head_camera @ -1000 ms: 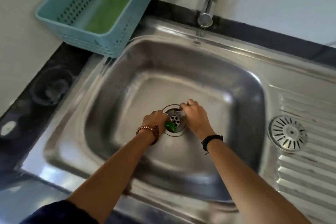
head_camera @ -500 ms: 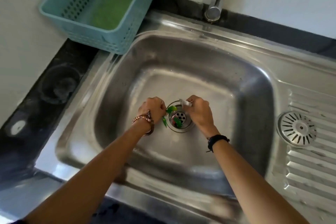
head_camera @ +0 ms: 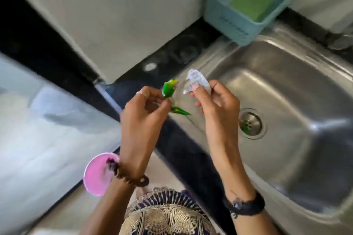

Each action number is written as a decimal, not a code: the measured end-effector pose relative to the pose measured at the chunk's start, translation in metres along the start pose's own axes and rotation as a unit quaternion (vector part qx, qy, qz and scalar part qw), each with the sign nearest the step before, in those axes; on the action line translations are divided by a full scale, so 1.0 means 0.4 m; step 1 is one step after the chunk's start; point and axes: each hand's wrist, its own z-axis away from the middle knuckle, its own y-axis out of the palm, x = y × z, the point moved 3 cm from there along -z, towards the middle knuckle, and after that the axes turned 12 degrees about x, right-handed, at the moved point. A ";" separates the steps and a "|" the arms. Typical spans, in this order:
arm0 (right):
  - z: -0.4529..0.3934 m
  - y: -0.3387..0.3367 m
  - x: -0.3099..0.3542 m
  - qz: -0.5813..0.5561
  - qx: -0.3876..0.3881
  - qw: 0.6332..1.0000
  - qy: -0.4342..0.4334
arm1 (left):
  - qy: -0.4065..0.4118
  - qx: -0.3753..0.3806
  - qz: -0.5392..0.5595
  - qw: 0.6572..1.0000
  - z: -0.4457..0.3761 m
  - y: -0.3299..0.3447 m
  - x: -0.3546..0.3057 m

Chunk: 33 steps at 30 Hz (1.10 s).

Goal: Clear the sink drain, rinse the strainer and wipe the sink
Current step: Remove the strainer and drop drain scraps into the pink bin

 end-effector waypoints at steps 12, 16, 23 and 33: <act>0.289 0.666 -0.376 0.114 0.243 0.961 0.064 | -0.198 -0.201 0.075 0.957 0.309 -0.516 0.602; 0.310 0.793 -0.677 0.261 0.301 0.909 0.123 | -0.293 -0.167 0.076 0.938 0.313 -0.557 0.931; 0.309 0.898 -1.139 0.333 0.313 0.856 0.241 | -0.407 -0.070 0.033 0.910 0.262 -0.491 1.449; 0.319 0.952 -1.413 0.343 0.307 0.838 0.293 | -0.450 -0.008 0.064 0.891 0.199 -0.422 1.753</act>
